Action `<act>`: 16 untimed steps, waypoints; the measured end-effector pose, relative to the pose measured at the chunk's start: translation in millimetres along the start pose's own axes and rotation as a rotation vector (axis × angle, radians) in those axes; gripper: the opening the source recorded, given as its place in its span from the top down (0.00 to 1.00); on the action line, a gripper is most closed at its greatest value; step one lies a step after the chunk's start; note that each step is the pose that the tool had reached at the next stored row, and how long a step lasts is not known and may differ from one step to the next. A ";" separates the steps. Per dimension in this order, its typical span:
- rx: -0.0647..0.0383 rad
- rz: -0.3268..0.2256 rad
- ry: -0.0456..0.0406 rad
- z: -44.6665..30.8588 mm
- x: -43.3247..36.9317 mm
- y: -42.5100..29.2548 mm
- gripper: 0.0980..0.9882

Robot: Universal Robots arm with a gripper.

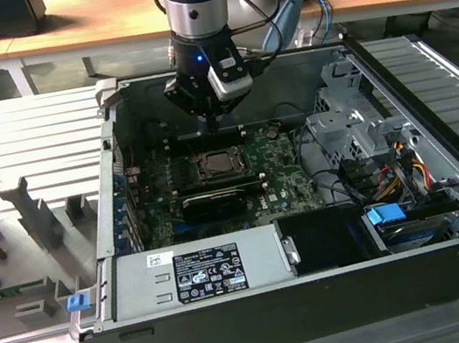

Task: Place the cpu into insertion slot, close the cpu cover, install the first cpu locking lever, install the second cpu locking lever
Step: 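Install the first cpu locking lever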

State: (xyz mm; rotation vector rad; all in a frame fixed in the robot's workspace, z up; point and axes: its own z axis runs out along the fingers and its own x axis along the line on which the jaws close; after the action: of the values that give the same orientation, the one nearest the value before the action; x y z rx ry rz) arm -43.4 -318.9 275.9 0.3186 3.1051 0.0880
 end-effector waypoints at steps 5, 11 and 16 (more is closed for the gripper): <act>-0.001 -0.097 0.0056 0.0 0.0 0.0 0.99; -0.002 -0.126 0.0074 0.4 0.8 -0.2 0.99; -0.002 -0.135 0.0078 0.4 2.9 -0.6 0.99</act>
State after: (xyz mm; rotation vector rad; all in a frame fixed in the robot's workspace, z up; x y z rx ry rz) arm -46.3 -318.9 275.5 0.1079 3.1233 0.0899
